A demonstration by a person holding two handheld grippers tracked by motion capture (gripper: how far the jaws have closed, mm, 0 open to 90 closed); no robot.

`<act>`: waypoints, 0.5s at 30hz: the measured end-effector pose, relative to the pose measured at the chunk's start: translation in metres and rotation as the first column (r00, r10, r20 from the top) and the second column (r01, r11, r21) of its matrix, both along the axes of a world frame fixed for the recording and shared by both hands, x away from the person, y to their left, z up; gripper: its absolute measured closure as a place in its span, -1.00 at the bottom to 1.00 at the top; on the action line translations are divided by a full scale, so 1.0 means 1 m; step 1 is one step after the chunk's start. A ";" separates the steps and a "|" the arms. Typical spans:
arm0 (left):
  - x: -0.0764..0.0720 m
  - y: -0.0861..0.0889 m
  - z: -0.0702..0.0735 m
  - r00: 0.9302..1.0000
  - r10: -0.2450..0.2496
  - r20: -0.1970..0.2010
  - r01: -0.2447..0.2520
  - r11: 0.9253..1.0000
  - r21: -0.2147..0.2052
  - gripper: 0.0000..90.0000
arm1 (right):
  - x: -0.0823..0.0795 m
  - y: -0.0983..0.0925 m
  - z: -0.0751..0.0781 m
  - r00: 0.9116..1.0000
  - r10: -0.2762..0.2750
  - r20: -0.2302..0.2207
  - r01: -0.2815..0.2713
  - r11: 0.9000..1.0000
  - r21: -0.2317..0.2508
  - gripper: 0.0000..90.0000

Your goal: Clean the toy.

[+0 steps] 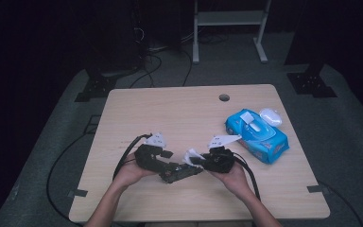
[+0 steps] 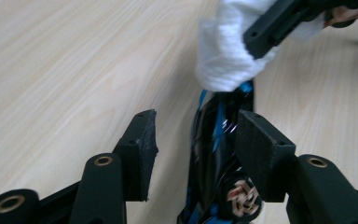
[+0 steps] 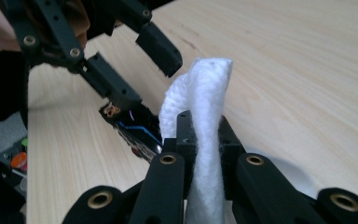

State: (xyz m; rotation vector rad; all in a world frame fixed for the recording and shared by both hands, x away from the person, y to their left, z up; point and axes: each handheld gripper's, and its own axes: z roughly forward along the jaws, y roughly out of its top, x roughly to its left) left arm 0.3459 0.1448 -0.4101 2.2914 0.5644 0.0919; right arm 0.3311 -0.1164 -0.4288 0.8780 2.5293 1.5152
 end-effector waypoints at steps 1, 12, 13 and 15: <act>0.001 0.001 -0.002 1.000 0.001 -0.015 -0.001 1.000 -0.013 0.04 | 0.000 0.001 -0.001 1.000 0.003 -0.004 -0.003 1.000 -0.005 0.86; 0.000 0.003 -0.010 0.997 -0.013 -0.080 0.008 0.998 -0.064 -0.01 | -0.006 0.001 -0.002 1.000 0.027 0.010 -0.027 0.999 -0.029 0.87; 0.000 0.002 -0.010 0.996 -0.017 -0.090 0.011 0.998 -0.066 -0.03 | -0.008 0.000 -0.002 0.999 0.031 0.010 -0.030 0.999 -0.031 0.87; -0.003 0.000 -0.010 0.995 -0.026 -0.093 0.021 0.998 -0.062 -0.07 | -0.013 -0.002 -0.001 0.999 0.041 0.018 -0.041 0.998 -0.038 0.87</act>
